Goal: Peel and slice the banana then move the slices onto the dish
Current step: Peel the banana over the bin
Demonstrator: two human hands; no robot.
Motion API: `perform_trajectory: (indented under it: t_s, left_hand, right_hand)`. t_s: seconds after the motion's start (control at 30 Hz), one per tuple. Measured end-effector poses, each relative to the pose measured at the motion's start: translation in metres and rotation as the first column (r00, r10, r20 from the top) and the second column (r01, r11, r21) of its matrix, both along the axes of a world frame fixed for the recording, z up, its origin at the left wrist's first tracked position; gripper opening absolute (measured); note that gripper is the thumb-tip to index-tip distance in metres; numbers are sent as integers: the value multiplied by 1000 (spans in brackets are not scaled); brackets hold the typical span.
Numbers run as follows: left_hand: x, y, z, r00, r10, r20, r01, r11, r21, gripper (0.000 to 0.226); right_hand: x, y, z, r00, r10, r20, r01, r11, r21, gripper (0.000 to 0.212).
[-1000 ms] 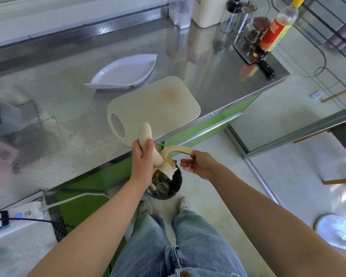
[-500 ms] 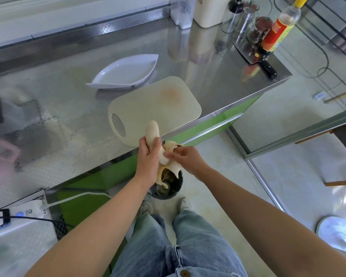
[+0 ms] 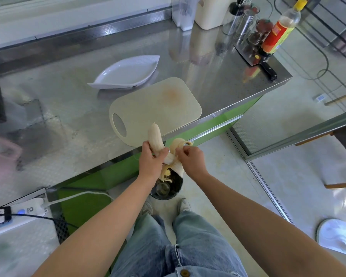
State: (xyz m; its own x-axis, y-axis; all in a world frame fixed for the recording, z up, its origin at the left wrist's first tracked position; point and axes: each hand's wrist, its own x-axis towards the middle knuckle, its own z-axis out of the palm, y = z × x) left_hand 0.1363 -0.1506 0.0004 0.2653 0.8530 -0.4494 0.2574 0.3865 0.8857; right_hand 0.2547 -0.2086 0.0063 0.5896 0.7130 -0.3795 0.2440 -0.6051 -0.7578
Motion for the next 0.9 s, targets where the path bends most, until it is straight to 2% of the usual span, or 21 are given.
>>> perform_trajectory:
  t_s: [0.13,0.23,0.27,0.33,0.37,0.4,0.5,0.63,0.7,0.77,0.83,0.9]
  left_hand:
    - [-4,-2,2,999,-40,-6,40,997,64,40]
    - [-8,-5,2,999,-48,11,47,994,96,42]
    - [-9,-6,2,999,-40,11,38,994,101,41]
    - [-13,-6,2,1000,-8,4,8,994,110,37]
    - [-15,-6,1,1000,10,14,-11,995,100,35]
    - [-17,-6,1,999,16,29,-18,996,87,34]
    - [-22,-6,0,998,6,68,-11,997,72,34]
    - [-23,-7,1,995,-31,92,23,996,84,38]
    - [-24,-7,1,993,-82,82,72,991,117,40]
    - [-25,-7,2,988,-134,71,123,982,140,37]
    - [-27,-5,1,984,-162,79,151,979,138,36]
    - [-32,-6,-1,986,-138,99,125,984,127,40]
  right_hand:
    - [5,2,-2,976,-173,-130,163,983,-85,37]
    - [6,5,-9,918,-323,-230,289,943,-167,28]
    - [7,6,-12,874,-396,-281,355,916,-187,27]
    - [13,7,-13,719,-554,-421,504,832,-234,18]
    - [17,6,-12,649,-591,-480,547,800,-247,13]
    - [20,6,-11,620,-589,-519,548,798,-251,9]
    - [22,4,-7,626,-514,-586,480,847,-230,11]
    - [16,2,-2,647,-399,-650,366,910,-194,28]
    - [12,1,2,699,-325,-637,289,943,-164,28]
    - [11,-1,3,790,-249,-560,205,968,-142,27]
    - [11,-2,2,826,-236,-511,189,972,-143,22]
    - [11,-2,0,788,-313,-530,262,950,-171,16]
